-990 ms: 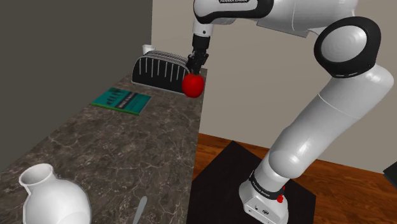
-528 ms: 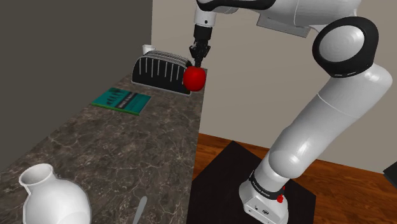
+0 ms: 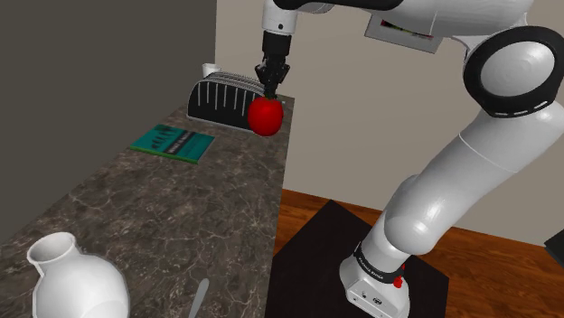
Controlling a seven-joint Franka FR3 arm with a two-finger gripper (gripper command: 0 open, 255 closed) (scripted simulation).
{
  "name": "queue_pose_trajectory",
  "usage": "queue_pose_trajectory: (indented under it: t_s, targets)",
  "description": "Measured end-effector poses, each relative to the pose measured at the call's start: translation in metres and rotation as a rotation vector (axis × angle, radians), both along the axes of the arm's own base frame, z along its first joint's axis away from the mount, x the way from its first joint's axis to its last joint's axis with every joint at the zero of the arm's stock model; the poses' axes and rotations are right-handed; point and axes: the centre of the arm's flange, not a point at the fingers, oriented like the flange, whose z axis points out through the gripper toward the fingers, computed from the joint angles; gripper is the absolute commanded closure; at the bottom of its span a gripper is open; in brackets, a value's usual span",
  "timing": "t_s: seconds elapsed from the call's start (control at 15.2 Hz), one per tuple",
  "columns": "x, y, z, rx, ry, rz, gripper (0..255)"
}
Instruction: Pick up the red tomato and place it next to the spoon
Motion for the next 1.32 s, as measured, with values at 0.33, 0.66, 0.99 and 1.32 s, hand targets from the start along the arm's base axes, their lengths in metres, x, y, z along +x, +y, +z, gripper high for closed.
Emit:
queue_pose_trajectory:
  t_s: [0.33,0.66,0.99,1.32]
  targets:
    - [-0.013,0.061,0.004,0.0,0.0,0.0,255]
    - [-0.024,0.129,0.002,0.0,0.001,0.0,255]
    - [-0.039,0.191,0.003,0.0,0.0,0.0,255]
    - [-0.055,0.252,0.002,-0.001,0.0,0.0,255]
